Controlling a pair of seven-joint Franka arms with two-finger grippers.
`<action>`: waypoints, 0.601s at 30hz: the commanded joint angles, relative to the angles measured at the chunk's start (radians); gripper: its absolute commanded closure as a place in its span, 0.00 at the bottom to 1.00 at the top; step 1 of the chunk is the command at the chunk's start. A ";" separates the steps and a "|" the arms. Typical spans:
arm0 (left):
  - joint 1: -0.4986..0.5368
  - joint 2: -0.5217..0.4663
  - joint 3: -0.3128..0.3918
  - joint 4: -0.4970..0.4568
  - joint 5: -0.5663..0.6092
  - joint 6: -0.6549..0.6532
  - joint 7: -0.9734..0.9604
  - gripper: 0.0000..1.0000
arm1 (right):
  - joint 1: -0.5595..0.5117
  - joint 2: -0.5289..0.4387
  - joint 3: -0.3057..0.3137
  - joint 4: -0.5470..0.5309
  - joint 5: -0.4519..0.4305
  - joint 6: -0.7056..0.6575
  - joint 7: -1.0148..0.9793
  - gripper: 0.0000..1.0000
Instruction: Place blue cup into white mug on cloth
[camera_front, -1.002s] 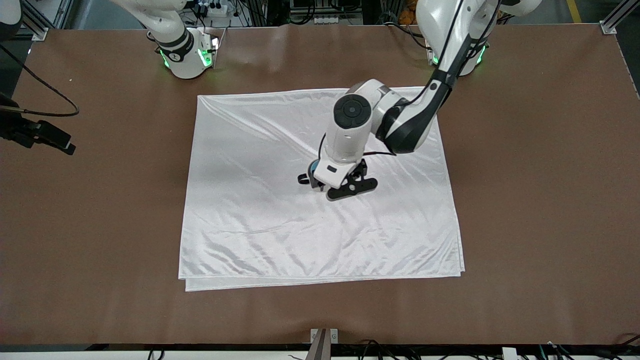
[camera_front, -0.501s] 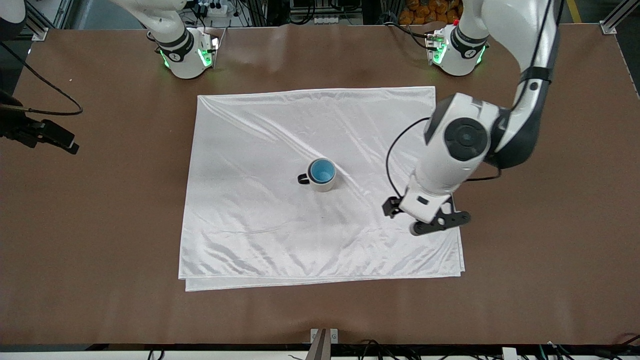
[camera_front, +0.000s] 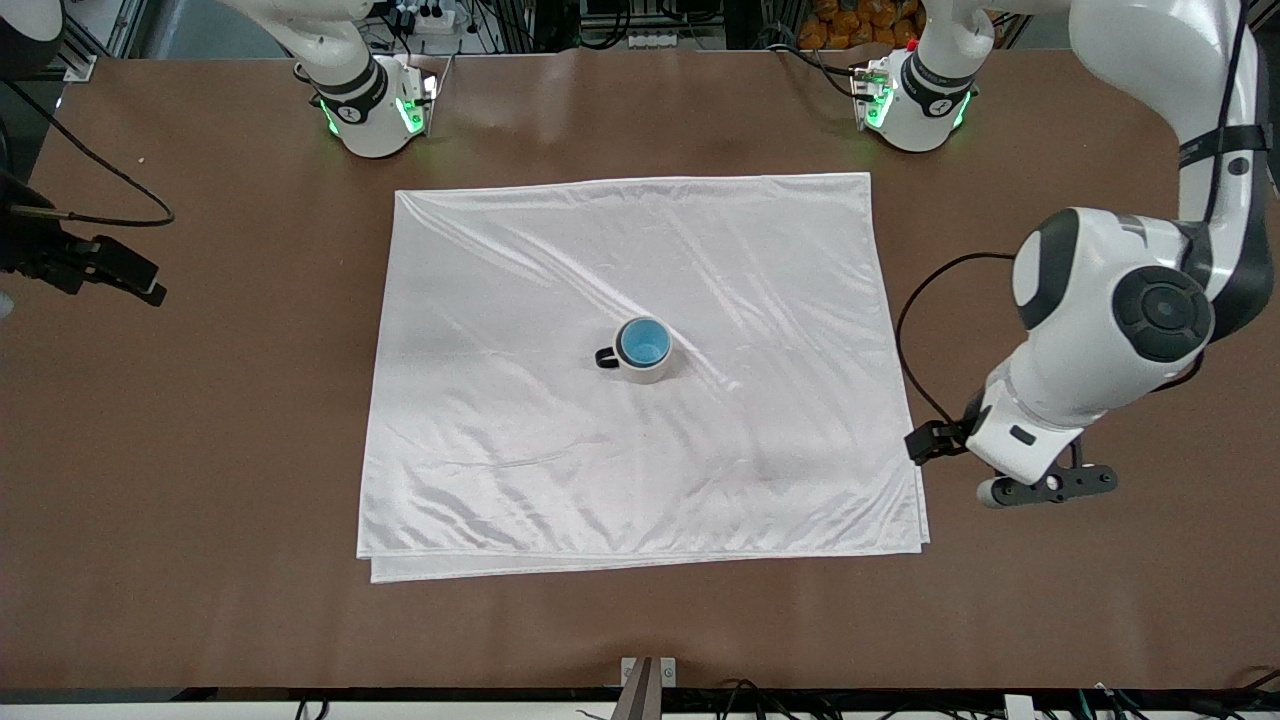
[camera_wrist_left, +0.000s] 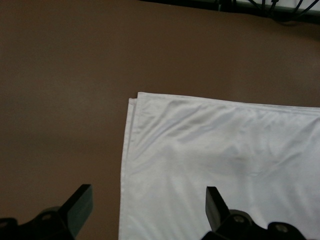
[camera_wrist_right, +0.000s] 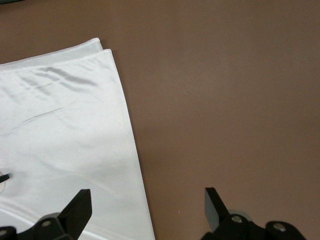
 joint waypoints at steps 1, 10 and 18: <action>0.079 -0.058 -0.009 -0.019 -0.003 -0.056 0.163 0.00 | -0.002 -0.036 0.000 -0.040 0.016 0.017 0.006 0.00; 0.152 -0.163 -0.011 -0.088 -0.010 -0.063 0.260 0.00 | 0.000 -0.036 0.000 -0.037 0.015 0.015 0.006 0.00; 0.170 -0.354 -0.011 -0.267 -0.004 -0.083 0.256 0.00 | 0.000 -0.033 0.000 -0.033 0.015 0.012 0.006 0.00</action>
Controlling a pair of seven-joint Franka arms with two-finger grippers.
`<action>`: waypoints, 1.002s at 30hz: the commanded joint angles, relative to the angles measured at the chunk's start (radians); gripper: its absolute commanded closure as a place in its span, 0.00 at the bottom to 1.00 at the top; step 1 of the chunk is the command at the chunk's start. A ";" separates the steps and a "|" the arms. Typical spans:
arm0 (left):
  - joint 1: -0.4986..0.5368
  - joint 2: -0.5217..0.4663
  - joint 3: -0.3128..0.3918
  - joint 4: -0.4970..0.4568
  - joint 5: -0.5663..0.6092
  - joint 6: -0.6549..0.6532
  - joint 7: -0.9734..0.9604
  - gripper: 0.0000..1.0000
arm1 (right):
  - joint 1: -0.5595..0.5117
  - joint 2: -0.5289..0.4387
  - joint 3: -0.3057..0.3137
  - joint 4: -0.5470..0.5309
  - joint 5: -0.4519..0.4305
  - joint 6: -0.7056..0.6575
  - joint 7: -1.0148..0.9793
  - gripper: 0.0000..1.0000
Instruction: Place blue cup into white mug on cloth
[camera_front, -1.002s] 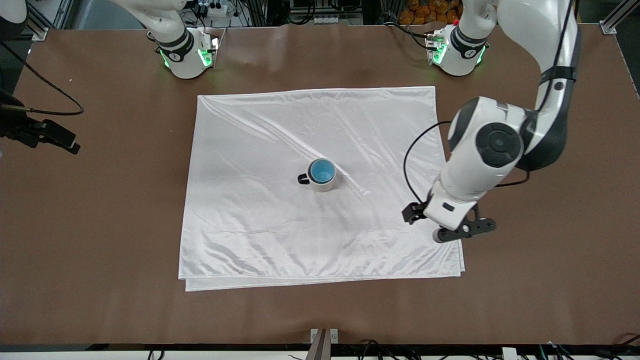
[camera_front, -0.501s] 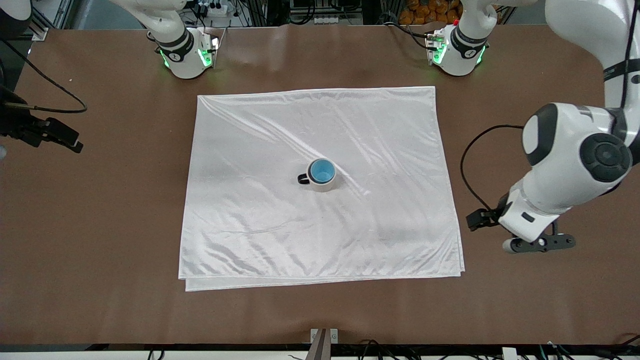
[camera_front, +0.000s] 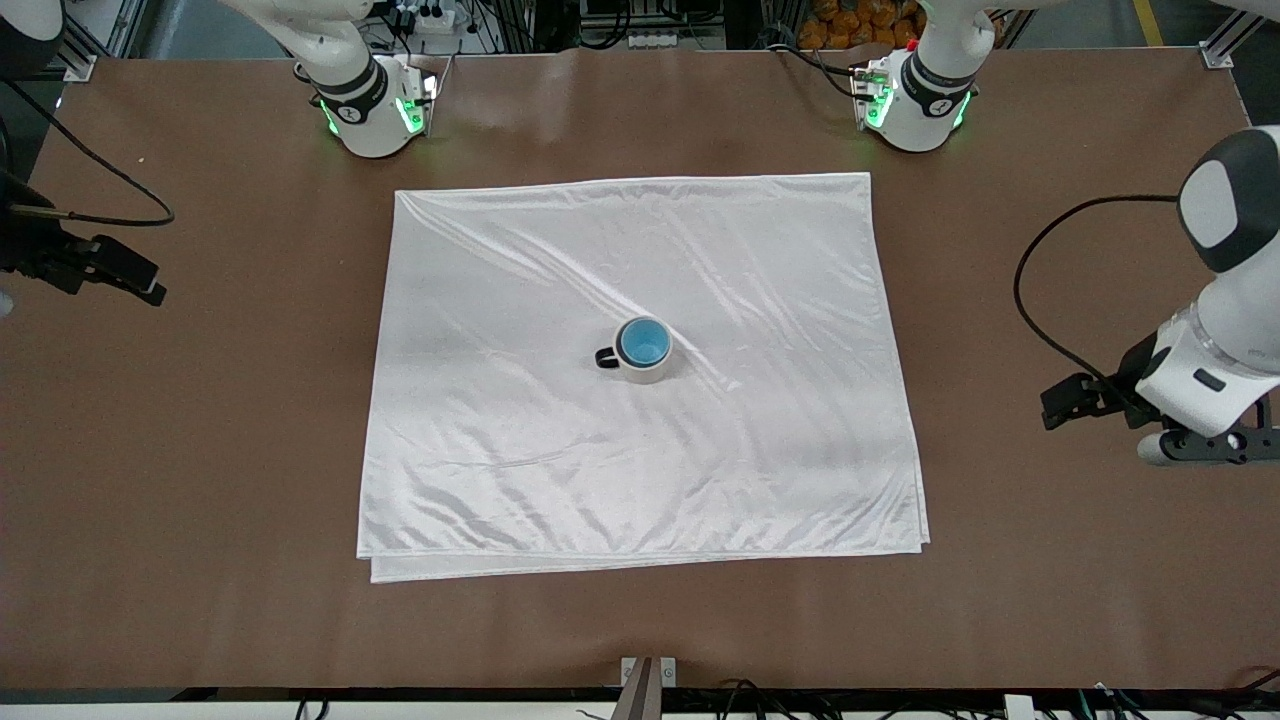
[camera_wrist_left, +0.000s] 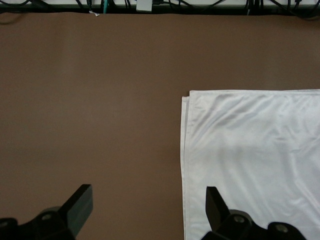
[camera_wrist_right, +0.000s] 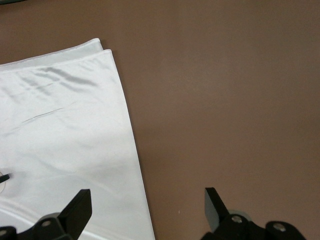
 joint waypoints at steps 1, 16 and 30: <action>0.027 -0.191 -0.011 -0.200 -0.004 0.002 0.015 0.00 | -0.001 -0.032 0.000 -0.032 0.015 0.010 0.006 0.00; 0.091 -0.346 -0.029 -0.218 -0.018 -0.182 0.113 0.00 | -0.001 -0.031 0.000 -0.030 0.015 0.008 0.002 0.00; 0.113 -0.352 -0.046 -0.126 -0.020 -0.335 0.132 0.00 | -0.001 -0.031 0.000 -0.032 0.015 0.008 0.004 0.00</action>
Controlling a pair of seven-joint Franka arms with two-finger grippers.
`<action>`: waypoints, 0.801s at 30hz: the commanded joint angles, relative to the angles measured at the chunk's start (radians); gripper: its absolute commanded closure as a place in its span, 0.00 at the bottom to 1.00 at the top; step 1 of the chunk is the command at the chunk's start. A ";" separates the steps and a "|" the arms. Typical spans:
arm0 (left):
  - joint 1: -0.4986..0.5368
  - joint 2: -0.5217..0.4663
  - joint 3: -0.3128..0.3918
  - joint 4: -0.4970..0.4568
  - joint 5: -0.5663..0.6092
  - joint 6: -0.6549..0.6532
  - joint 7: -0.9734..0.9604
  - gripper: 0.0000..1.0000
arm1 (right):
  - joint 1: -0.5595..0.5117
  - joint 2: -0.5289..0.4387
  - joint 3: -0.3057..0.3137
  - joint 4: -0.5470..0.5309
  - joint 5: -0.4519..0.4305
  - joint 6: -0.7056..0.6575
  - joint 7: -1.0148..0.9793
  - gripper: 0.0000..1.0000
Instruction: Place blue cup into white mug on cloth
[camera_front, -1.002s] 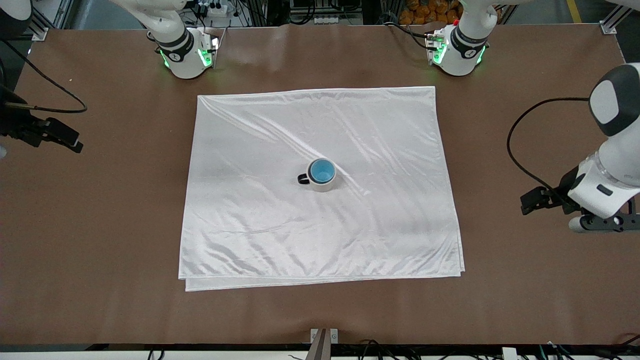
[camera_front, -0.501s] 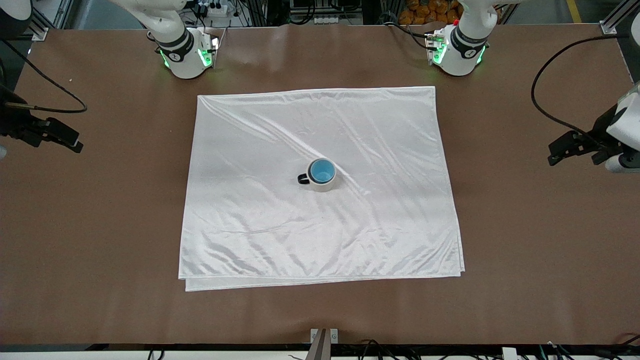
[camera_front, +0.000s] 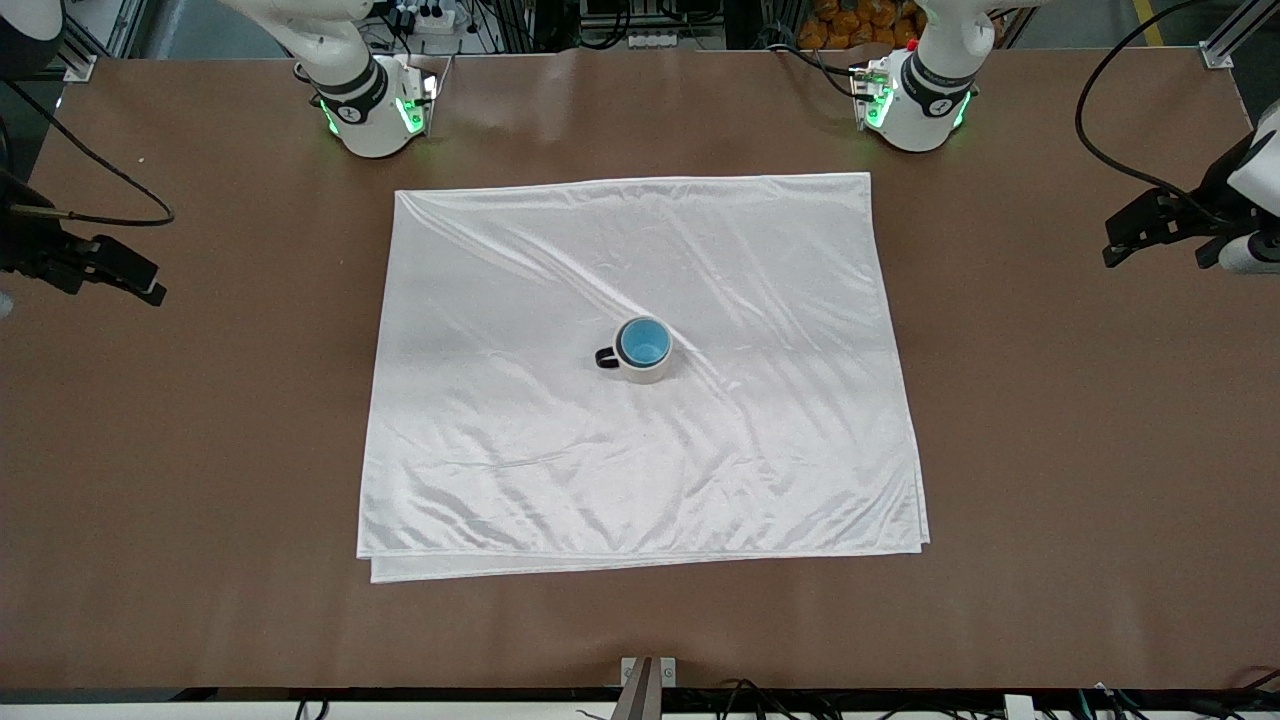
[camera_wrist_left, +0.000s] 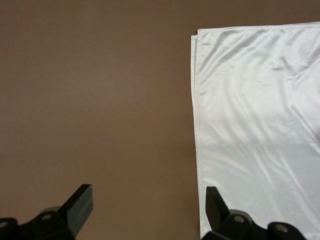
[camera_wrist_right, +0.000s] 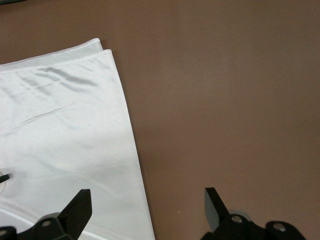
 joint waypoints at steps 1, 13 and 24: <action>0.032 0.000 -0.016 0.047 -0.019 -0.072 0.046 0.00 | 0.000 -0.031 0.000 -0.030 0.015 0.008 0.004 0.00; 0.073 -0.014 -0.006 0.050 -0.088 -0.148 0.073 0.00 | 0.000 -0.031 0.000 -0.032 0.015 0.008 0.004 0.00; 0.073 -0.011 -0.005 0.072 -0.077 -0.145 0.055 0.00 | 0.000 -0.031 0.000 -0.032 0.015 0.008 0.004 0.00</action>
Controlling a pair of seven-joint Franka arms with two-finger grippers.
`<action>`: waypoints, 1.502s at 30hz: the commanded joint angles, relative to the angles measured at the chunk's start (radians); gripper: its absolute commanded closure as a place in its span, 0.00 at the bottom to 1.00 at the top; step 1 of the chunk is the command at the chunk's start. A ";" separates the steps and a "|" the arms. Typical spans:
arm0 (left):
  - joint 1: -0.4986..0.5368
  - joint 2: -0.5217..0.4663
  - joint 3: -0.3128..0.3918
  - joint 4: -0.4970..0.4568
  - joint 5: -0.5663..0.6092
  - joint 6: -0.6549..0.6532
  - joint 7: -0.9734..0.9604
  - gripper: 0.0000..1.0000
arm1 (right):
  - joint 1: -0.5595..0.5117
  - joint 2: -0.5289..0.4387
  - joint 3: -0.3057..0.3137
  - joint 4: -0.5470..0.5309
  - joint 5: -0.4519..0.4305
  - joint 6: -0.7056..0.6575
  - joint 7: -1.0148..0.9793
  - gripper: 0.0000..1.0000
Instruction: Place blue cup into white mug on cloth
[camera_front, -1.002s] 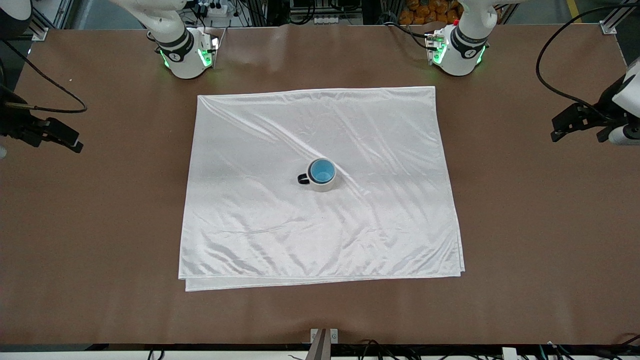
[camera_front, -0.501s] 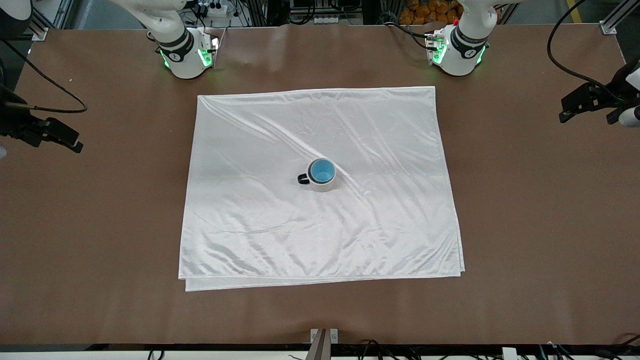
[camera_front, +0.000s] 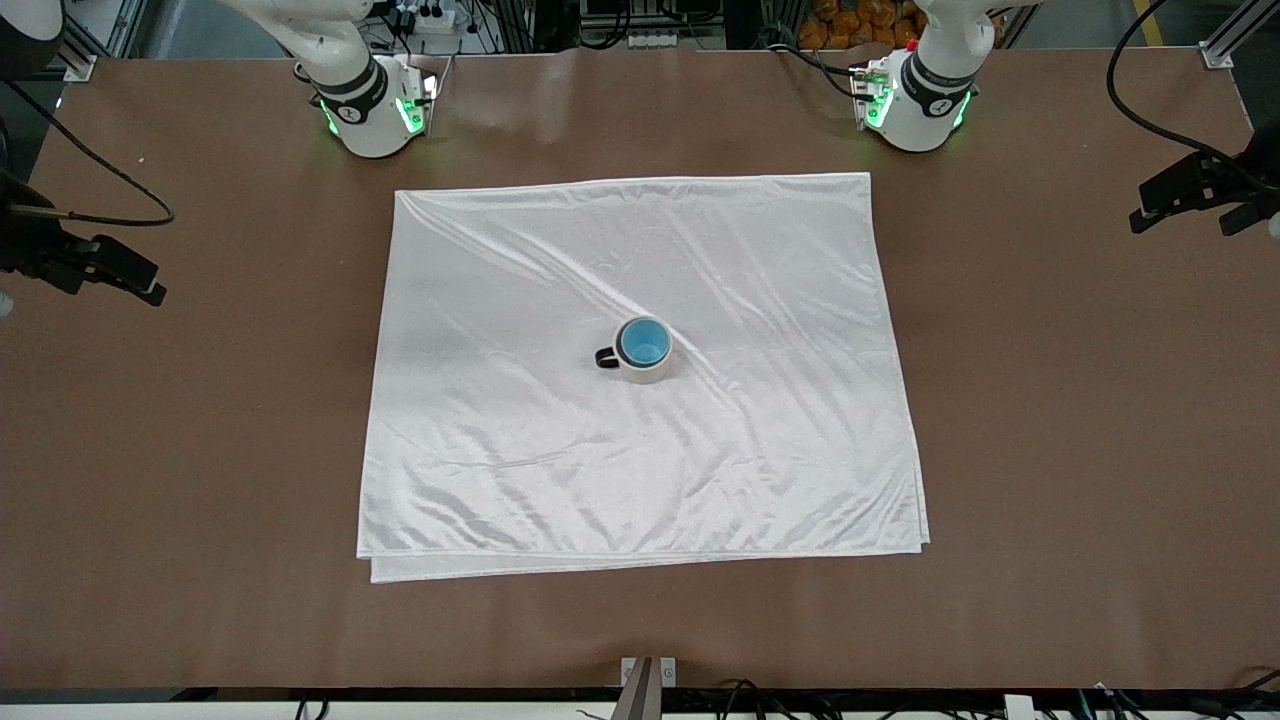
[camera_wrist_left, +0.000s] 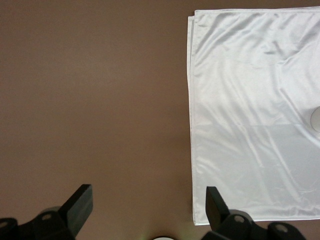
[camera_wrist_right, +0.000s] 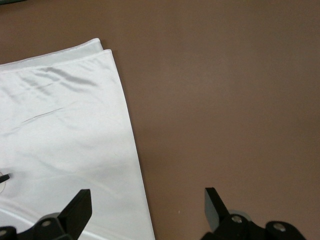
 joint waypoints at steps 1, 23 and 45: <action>0.012 -0.004 -0.004 0.016 -0.017 -0.019 0.007 0.00 | 0.000 -0.031 0.000 -0.032 0.015 0.009 0.003 0.00; 0.009 0.001 -0.007 0.008 0.039 0.030 0.009 0.00 | 0.000 -0.031 0.000 -0.032 0.015 0.008 0.004 0.00; 0.007 -0.001 -0.008 0.005 0.044 0.030 0.010 0.00 | -0.007 -0.031 -0.005 -0.032 0.016 0.007 0.004 0.00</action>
